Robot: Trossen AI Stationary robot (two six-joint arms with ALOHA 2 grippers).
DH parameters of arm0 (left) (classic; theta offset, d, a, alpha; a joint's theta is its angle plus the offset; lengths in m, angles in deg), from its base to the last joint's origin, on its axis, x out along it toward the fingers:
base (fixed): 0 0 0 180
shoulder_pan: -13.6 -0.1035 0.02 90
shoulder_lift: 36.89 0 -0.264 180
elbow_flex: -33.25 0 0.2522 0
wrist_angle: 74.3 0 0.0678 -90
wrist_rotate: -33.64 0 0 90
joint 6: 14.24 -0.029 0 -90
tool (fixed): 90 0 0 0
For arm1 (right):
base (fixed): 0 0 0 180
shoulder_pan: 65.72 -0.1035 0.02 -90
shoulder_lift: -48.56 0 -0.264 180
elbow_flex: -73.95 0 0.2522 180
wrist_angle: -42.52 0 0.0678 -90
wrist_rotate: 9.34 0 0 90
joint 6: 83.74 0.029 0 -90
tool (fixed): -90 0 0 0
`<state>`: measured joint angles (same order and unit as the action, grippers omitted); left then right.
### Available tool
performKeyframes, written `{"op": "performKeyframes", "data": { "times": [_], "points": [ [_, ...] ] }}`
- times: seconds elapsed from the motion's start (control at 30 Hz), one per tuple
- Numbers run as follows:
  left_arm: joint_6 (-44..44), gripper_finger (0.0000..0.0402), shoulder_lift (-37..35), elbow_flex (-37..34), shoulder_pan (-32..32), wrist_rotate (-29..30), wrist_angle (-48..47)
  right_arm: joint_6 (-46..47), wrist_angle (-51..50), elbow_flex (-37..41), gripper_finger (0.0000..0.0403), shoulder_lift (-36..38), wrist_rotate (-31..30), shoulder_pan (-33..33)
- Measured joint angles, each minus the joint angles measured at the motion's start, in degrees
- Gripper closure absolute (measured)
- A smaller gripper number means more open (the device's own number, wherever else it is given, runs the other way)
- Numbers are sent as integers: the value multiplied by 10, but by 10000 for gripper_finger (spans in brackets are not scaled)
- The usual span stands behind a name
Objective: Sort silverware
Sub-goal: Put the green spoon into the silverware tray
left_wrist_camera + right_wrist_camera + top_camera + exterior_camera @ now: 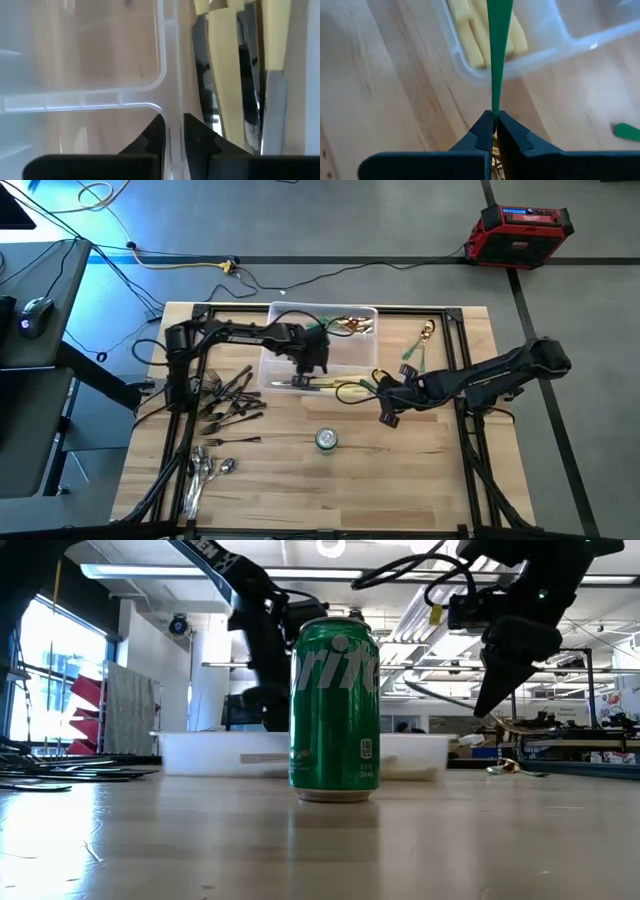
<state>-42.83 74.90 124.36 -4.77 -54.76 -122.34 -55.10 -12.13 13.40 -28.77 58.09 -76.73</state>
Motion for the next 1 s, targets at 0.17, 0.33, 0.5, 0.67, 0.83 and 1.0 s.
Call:
{"op": "performKeyframes", "data": {
  "times": [0.17, 0.33, 0.5, 0.67, 0.83, 1.0],
  "points": [
    [-3, 378, 32, 37, -13, -12, 14, 14, -5, 0, 403, 21, -9, -4],
    [2, 377, 45, 44, -21, -21, 20, 20, -5, 0, 403, 28, -17, -15],
    [-1, 344, 44, 44, -17, -26, 24, 24, -5, 0, 403, 28, -20, -18],
    [-1, 303, 45, 54, -14, -20, 15, 24, -5, 0, 403, 28, -26, -18],
    [3, 268, 47, 87, -14, -14, -20, 15, 2, 0, 403, 28, -43, -13],
    [7, 244, 47, 151, -15, -9, -87, -66, 52, 0, 403, 28, -43, 33]
  ]
}}
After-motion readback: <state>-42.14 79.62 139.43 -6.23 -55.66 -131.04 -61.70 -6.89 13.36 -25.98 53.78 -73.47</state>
